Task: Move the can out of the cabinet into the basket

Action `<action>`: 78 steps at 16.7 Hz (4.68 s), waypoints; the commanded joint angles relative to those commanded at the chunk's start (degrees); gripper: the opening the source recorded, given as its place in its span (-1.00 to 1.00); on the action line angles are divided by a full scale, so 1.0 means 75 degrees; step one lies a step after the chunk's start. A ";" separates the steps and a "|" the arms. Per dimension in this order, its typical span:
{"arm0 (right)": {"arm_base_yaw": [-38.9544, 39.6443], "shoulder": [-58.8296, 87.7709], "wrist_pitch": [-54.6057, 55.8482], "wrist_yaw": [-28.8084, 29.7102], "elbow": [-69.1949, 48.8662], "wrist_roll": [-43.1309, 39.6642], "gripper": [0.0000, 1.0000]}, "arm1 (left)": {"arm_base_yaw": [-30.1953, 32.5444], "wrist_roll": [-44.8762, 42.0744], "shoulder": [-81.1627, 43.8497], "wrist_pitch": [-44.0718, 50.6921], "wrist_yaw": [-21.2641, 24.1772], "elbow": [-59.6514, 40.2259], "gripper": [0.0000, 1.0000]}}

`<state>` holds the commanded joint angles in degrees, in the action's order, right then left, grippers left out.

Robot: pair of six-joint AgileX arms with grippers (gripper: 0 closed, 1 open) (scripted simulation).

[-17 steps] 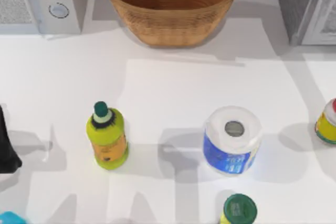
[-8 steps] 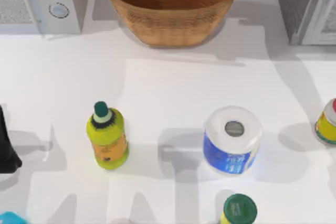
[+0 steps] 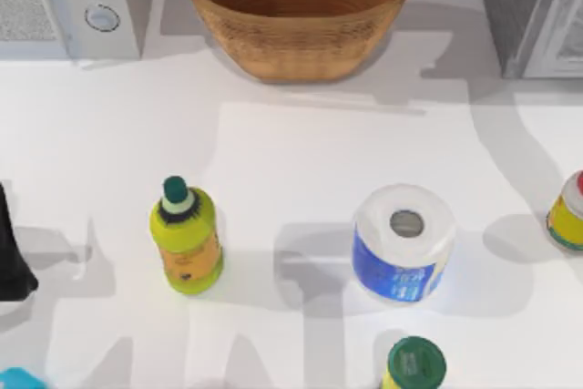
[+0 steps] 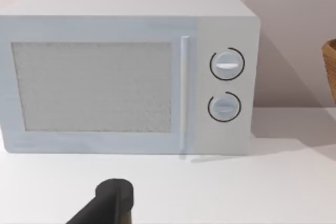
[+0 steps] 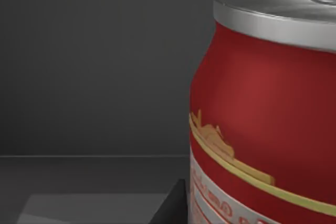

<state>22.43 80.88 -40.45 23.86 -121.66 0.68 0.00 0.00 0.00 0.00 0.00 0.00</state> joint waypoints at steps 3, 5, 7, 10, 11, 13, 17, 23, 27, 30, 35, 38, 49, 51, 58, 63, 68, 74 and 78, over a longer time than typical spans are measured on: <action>-0.0046 -0.0045 0.0051 -0.0037 0.0101 0.0013 -1.00 | 0.0000 0.0000 0.0000 0.0000 0.0000 0.0000 1.00; -0.0117 -0.0366 0.0226 -0.0136 0.0501 0.0011 -1.00 | 0.0000 0.0000 0.0000 0.0000 0.0000 0.0000 1.00; -0.0250 -0.0901 0.0504 -0.0295 0.1229 0.0008 -1.00 | 0.0000 0.0000 0.0000 0.0000 0.0000 0.0000 1.00; -0.0558 -0.2026 0.1066 -0.0622 0.2932 -0.0004 -1.00 | 0.0000 0.0000 0.0000 0.0000 0.0000 0.0000 1.00; -0.0685 -0.2477 0.1285 -0.0750 0.3661 -0.0011 -1.00 | 0.0000 0.0000 0.0000 0.0000 0.0000 0.0000 1.00; -0.0968 -0.3470 0.1766 -0.1034 0.5350 -0.0027 -1.00 | 0.0000 0.0000 0.0000 0.0000 0.0000 0.0000 1.00; -0.1593 -0.5677 0.2838 -0.1671 0.9226 -0.0055 -1.00 | 0.0000 0.0000 0.0000 0.0000 0.0000 0.0000 1.00; -0.2470 -0.8866 0.4429 -0.2615 1.4083 -0.0076 -1.00 | 0.0000 0.0000 0.0000 0.0000 0.0000 0.0000 1.00; -0.2869 -1.0372 0.5176 -0.3053 1.5794 -0.0089 -1.00 | 0.0000 0.0000 0.0000 0.0000 0.0000 0.0000 1.00; -0.2990 -1.0785 0.5393 -0.3181 1.6222 -0.0090 -1.00 | 0.0000 0.0000 0.0000 0.0000 0.0000 0.0000 1.00; -0.2966 -1.0727 0.5372 -0.3175 1.6268 -0.0077 -1.00 | 0.0000 0.0000 0.0000 0.0000 0.0000 0.0000 1.00; -0.2799 -1.0258 0.5490 -0.3001 1.5804 -0.0073 -1.00 | 0.0000 0.0000 0.0000 0.0000 0.0000 0.0000 1.00; -0.0727 -0.3006 0.6965 -0.0859 0.9740 -0.0019 -1.00 | 0.0000 0.0000 0.0000 0.0000 0.0000 0.0000 1.00; -0.0255 -0.1209 0.7301 -0.0369 0.8329 -0.0006 -1.00 | 0.0000 0.0000 0.0000 0.0000 0.0000 0.0000 1.00; 0.1203 0.4446 0.8339 0.1154 0.3932 0.0034 -1.00 | 0.0000 0.0000 0.0000 0.0000 0.0000 0.0000 1.00; 0.1816 0.6770 0.8773 0.1808 0.2111 0.0052 -1.00 | 0.0000 0.0000 0.0000 0.0000 0.0000 0.0000 1.00; 0.1938 0.7198 0.8860 0.1937 0.1760 0.0056 -1.00 | 0.0000 0.0000 0.0000 0.0000 0.0000 0.0000 1.00; 0.1828 0.7489 0.8770 0.1868 0.1419 0.0067 -1.00 | 0.0000 0.0000 0.0000 0.0000 0.0000 0.0000 1.00; 0.1745 0.7890 0.8626 0.1758 0.0827 0.0046 -1.00 | 0.0000 0.0000 0.0000 0.0000 0.0000 0.0000 1.00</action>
<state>35.51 140.06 24.25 37.04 -115.46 1.02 0.00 0.00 0.00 0.00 0.00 0.00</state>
